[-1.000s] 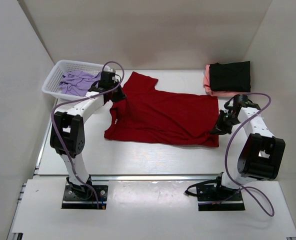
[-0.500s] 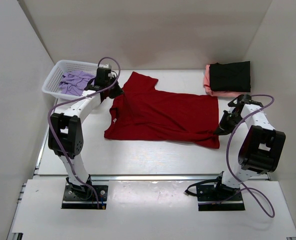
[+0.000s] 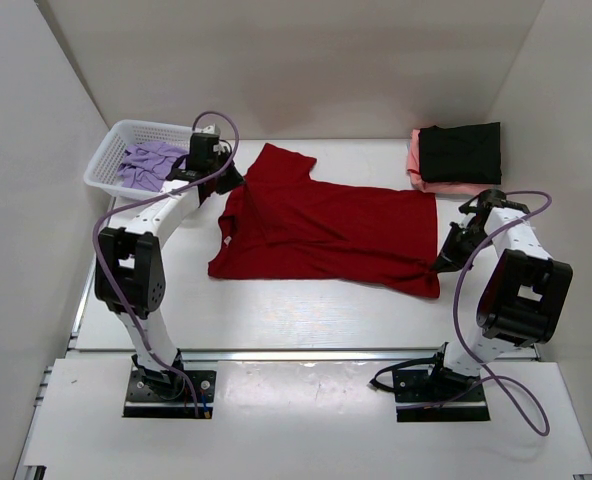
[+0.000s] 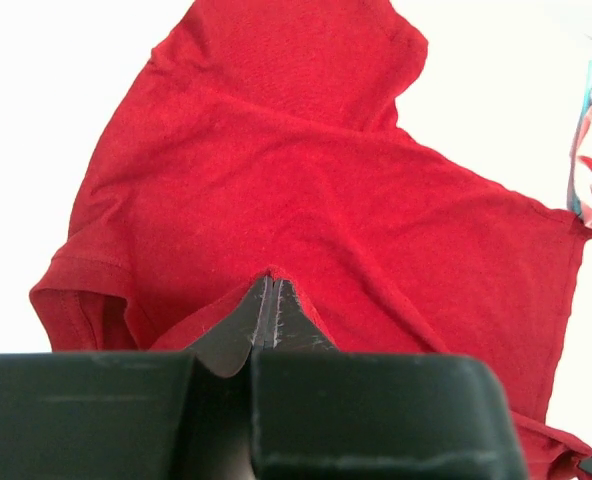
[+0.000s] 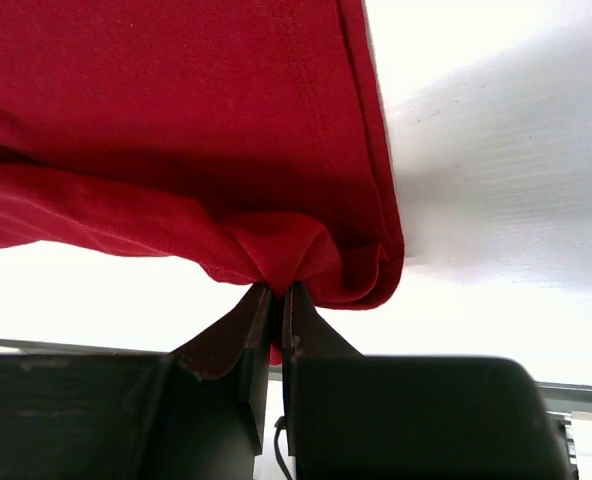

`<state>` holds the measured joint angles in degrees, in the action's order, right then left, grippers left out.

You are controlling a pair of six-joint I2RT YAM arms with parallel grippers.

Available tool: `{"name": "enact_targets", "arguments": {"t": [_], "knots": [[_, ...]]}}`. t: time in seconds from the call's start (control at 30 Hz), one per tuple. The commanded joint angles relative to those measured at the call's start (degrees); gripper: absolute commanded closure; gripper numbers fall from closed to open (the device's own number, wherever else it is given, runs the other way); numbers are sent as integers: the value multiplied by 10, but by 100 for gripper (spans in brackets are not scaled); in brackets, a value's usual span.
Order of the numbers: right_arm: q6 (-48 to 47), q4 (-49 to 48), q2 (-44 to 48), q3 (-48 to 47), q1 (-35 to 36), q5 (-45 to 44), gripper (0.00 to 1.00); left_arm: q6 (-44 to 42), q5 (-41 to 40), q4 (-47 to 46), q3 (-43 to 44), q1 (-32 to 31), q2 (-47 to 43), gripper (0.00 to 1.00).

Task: Fold and stack the t-shirts
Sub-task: Fold the flattened tshirt in 1/3 of the way

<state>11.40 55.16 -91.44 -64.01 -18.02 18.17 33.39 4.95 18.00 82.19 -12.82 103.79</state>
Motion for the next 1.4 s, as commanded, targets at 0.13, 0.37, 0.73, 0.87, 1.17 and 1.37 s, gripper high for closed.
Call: {"name": "enact_targets", "arguments": {"t": [0.13,0.37,0.73,0.87,1.17,1.37], "knots": [[16,-17,-8,-19,6,-26,95,8,13,-67,14,-1,-17,77],[34,9,-15,-67,20,-127,69,-34,7,11,79,5,-2,57],[58,60,28,-6,68,-118,64,-157,-67,177,-159,-66,-173,52],[72,52,30,19,77,-131,54,-145,-70,173,-228,-56,-202,43],[100,-7,20,74,75,-146,48,-122,-122,108,-280,-52,-160,41],[93,-28,-16,67,70,-164,53,-123,-146,78,-291,-63,-124,43]]}}
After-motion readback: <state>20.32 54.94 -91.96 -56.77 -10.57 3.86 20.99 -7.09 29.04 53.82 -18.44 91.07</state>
